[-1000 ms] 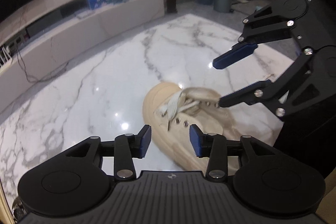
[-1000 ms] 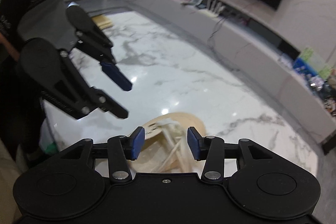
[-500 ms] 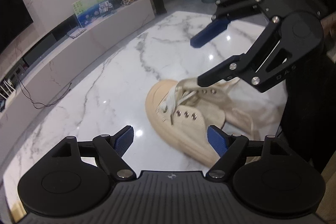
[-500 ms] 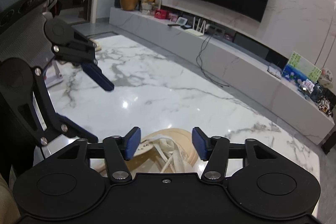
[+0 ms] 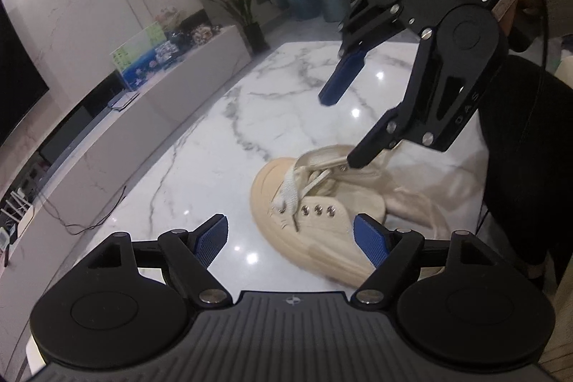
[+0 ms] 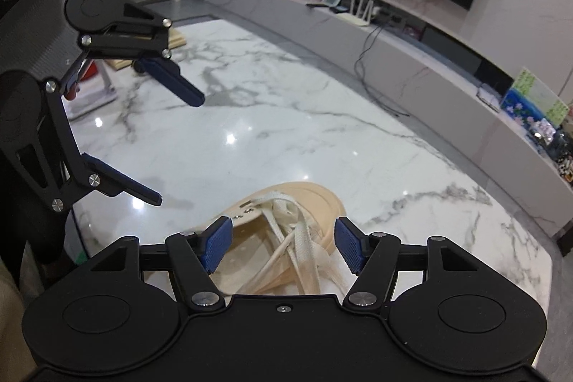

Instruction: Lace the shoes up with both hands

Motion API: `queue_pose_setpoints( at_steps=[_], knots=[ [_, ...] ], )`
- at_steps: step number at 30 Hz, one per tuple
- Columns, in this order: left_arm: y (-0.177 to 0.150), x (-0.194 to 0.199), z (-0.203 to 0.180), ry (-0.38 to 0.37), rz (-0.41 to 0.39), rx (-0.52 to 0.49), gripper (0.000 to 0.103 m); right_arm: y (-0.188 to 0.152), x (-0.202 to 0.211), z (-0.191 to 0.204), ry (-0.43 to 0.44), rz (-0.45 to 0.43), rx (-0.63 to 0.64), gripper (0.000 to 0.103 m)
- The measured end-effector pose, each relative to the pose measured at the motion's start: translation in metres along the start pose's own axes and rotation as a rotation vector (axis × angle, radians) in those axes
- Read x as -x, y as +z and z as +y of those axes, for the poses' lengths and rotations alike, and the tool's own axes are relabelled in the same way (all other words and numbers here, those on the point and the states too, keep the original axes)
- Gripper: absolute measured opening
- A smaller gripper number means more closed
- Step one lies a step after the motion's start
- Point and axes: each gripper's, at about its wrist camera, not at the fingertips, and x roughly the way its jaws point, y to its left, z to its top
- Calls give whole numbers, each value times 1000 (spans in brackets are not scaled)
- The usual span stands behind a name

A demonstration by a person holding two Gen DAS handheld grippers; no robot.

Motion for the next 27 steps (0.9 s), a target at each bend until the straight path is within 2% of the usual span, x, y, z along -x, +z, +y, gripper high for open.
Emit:
queue_pose_setpoints(
  at_steps=[2, 8, 11, 13, 15, 20, 27],
  knots=[
    [2, -2, -1, -19, 5, 9, 77, 0, -2, -2, 10, 7, 20, 61],
    [11, -12, 10, -81, 27, 138, 76, 0, -7, -6, 2, 44, 70, 56],
    [16, -18, 12, -94, 47, 163, 68, 3, -9, -8, 32, 52, 100, 45],
    [18, -24, 13, -110, 70, 172, 61, 6, -11, -7, 38, 57, 128, 33],
    [19, -30, 13, -127, 93, 178, 54, 9, -12, -6, 52, 58, 153, 30],
    [20, -45, 10, -148, 152, 180, 39, 20, -22, -1, 81, 69, 256, 30],
    [16, -61, 14, -155, 211, 211, 27, 31, -41, 5, 121, 128, 428, 30]
  ],
)
